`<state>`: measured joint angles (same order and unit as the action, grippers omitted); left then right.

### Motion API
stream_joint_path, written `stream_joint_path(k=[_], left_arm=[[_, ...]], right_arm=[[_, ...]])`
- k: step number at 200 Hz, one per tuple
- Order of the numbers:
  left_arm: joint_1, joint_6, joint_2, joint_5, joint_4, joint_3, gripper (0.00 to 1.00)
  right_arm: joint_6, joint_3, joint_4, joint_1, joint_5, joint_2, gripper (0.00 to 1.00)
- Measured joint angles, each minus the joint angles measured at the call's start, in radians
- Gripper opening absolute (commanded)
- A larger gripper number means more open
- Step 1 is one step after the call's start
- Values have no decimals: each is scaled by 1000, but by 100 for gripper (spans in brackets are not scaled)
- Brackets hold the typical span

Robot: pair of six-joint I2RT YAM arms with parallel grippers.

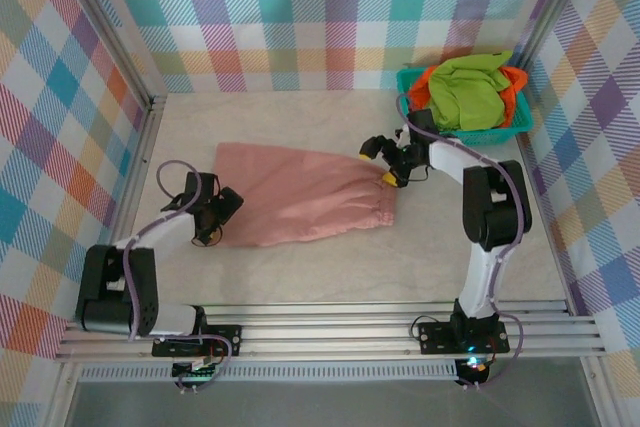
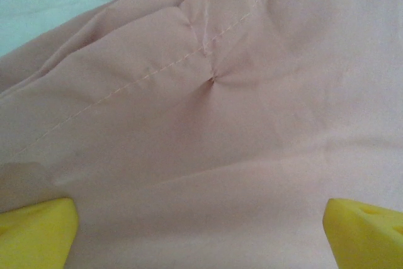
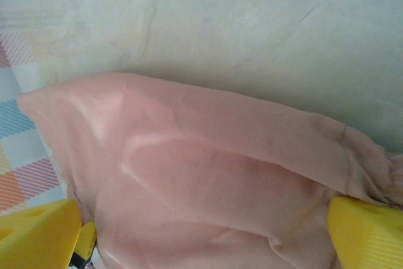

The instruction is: Fold and stack the shorts

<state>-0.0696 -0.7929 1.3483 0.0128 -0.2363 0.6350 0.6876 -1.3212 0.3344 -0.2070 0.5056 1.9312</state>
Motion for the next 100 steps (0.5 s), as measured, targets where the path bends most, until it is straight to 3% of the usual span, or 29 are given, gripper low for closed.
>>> stream_joint_path(k=[45,100], left_arm=[[0,24,-229,-15,-132,86,100],[0,74,-155,-150,-41,121,100]], right_arm=[[3,156,-50,-34,73,-311,99],[10,283,-84,-86,113,-311,99]])
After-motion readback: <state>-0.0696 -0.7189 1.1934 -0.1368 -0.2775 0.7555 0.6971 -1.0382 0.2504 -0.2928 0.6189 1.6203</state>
